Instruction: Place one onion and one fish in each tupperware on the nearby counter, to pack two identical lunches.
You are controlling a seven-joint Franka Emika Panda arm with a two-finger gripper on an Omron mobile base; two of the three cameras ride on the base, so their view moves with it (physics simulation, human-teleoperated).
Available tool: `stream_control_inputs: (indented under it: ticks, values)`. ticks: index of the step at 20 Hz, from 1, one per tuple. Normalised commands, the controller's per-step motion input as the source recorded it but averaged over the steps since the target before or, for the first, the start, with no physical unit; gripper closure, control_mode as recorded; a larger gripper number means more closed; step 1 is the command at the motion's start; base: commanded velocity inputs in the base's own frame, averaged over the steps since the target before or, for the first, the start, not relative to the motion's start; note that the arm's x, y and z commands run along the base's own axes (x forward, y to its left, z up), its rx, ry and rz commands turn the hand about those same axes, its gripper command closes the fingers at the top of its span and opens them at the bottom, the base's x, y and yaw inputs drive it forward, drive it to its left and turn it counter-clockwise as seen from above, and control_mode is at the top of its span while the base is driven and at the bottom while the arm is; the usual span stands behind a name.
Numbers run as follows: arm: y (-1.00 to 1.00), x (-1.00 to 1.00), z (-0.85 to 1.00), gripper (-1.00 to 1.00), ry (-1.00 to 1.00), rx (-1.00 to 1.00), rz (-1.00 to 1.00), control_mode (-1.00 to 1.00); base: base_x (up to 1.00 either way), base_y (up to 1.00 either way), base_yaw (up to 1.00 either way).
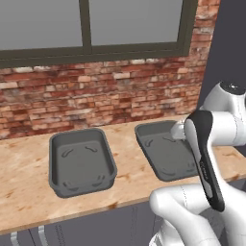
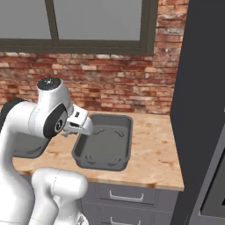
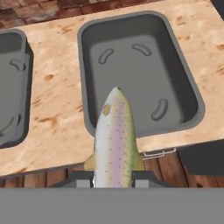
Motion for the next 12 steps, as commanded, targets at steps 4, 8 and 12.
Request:
stream_control_inputs:
  ticks: [4, 8, 12]
  values:
    - [0.0, 0.4, -0.35, 1.0, 0.0, -0.02, 0.01, -1.0, 0.0, 0.0, 0.0]
    - [0.0, 0.37, -0.41, 1.0, 0.0, -0.01, 0.0, -1.0, 0.0, 0.0, 0.0]
    - [0.0, 0.33, -0.36, 1.0, 0.0, 0.0, 0.0, -1.0, 0.0, 0.0, 0.0]
